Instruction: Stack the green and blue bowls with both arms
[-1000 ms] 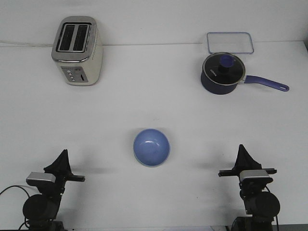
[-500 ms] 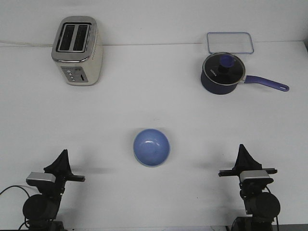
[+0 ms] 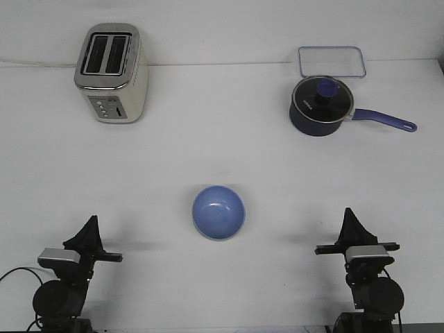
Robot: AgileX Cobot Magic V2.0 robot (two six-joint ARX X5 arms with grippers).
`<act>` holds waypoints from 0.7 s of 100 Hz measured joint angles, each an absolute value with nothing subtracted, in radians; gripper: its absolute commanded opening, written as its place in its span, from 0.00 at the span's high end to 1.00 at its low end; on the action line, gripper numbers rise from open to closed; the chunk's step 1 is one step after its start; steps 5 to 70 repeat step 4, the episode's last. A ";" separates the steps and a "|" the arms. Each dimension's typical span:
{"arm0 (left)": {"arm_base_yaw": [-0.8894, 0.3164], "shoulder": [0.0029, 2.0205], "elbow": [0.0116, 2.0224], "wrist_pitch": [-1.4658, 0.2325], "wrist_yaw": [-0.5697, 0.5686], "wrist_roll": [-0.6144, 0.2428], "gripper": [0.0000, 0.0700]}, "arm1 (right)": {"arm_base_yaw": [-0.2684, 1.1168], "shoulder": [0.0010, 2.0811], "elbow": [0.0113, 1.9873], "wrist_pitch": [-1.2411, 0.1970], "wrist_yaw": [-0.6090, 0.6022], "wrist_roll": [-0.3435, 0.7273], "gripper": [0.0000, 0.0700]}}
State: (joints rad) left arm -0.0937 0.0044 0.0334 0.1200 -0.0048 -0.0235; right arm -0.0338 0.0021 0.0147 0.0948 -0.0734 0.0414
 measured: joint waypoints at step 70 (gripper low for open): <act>-0.094 0.004 0.033 0.120 -0.005 -0.023 0.98 | -0.034 0.002 0.015 0.095 -0.073 0.041 1.00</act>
